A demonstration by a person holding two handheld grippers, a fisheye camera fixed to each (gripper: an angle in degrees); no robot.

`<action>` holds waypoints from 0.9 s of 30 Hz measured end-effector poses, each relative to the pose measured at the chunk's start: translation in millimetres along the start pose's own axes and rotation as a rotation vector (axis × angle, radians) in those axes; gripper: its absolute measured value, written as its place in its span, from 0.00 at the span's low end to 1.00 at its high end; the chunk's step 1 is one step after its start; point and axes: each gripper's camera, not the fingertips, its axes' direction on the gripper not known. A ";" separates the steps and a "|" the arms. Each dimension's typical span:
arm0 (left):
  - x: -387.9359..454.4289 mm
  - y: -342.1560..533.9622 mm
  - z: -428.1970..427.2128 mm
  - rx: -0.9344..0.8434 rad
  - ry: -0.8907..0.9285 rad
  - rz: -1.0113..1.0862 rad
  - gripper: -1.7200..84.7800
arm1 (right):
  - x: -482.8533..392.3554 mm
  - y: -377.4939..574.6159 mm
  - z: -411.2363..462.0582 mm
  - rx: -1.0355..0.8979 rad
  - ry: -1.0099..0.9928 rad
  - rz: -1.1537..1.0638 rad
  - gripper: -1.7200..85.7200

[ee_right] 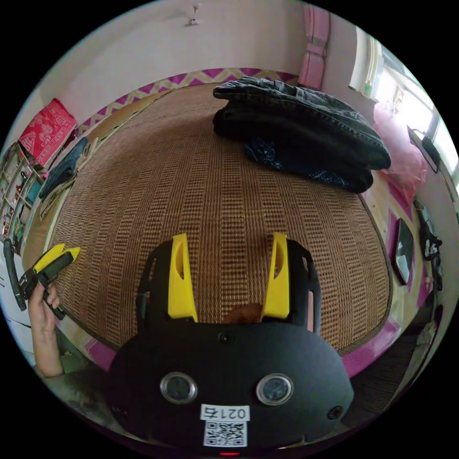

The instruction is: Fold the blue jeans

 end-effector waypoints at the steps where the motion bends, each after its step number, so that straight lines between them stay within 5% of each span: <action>1: 3.6 2.6 -1.2 0.002 -0.011 0.001 0.27 | -1.8 1.7 0.3 0.002 0.010 0.000 0.29; 27: 30.4 45.2 -21.9 -0.002 -0.013 -0.005 0.27 | -1.4 28.0 11.7 -0.002 0.015 0.001 0.28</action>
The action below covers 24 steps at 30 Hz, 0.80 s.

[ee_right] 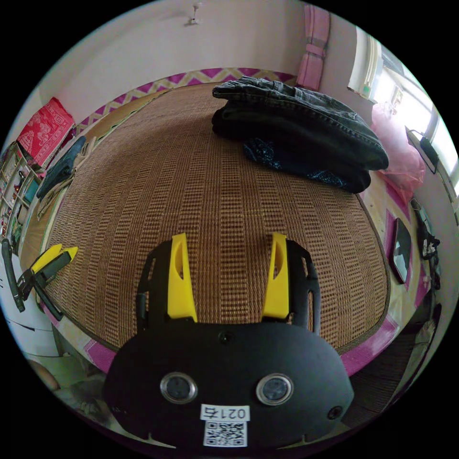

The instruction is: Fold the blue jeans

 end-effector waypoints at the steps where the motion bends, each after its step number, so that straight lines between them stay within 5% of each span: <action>1: 0.4 1.5 -0.9 0.000 0.000 0.000 0.27 | 0.5 1.0 0.4 0.000 0.000 0.000 0.28; 24: -1.8 19.3 -13.7 0.000 -0.002 0.001 0.27 | 11.2 14.5 5.5 0.000 0.003 0.000 0.28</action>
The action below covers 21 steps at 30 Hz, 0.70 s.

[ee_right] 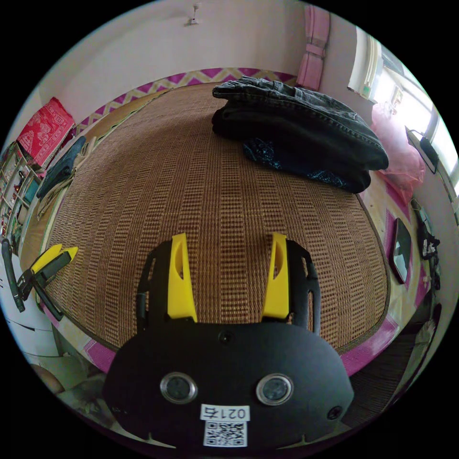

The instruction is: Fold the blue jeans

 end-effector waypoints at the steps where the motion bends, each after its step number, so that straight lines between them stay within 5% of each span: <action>1: -0.4 0.5 -0.5 0.000 0.000 0.000 0.27 | 0.5 0.5 0.1 0.000 0.000 0.000 0.29; 21: -9.8 3.6 -8.9 0.001 0.000 0.000 0.27 | 6.1 5.8 -2.8 0.000 0.002 0.000 0.29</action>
